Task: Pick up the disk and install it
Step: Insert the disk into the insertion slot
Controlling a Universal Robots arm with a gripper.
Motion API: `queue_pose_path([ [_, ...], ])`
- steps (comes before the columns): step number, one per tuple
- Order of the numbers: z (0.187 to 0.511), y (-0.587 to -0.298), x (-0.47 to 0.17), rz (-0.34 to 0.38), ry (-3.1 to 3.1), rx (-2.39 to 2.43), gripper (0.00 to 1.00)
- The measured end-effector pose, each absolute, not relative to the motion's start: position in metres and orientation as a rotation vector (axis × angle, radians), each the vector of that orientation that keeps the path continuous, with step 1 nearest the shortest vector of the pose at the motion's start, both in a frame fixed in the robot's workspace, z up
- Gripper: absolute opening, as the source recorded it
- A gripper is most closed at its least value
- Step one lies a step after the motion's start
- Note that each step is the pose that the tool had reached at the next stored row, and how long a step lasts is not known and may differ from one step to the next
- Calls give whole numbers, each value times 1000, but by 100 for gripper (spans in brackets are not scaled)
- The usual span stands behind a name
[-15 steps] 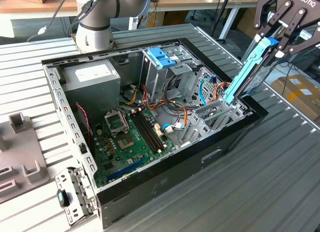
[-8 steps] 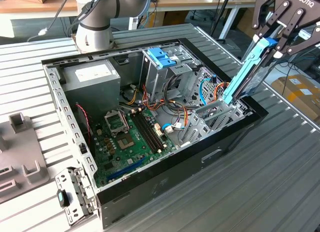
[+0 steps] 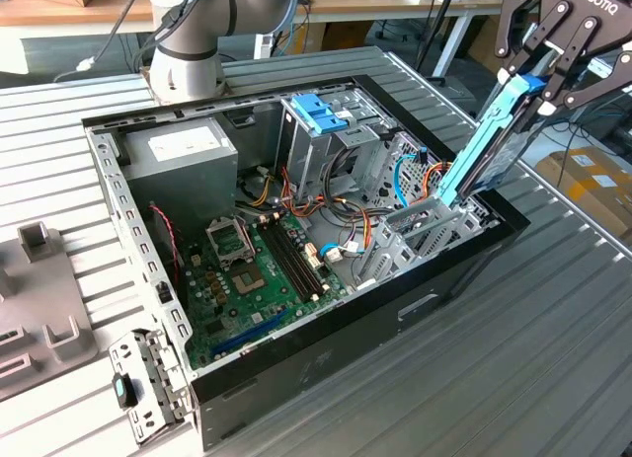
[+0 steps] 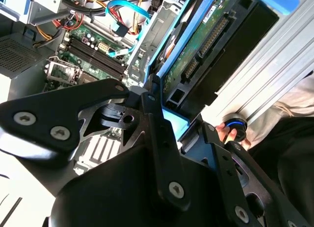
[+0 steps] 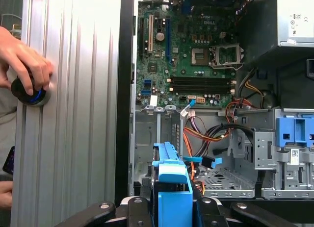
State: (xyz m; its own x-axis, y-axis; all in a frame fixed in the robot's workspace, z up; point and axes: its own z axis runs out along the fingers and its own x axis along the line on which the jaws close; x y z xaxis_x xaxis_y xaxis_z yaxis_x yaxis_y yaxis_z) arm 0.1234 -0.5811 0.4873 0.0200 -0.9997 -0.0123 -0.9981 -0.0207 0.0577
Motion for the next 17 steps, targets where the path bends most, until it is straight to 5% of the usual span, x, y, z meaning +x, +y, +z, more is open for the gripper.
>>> queue_pose_path([
  [17, 486, -581, 107, -77, -2178, 2218, 37],
])
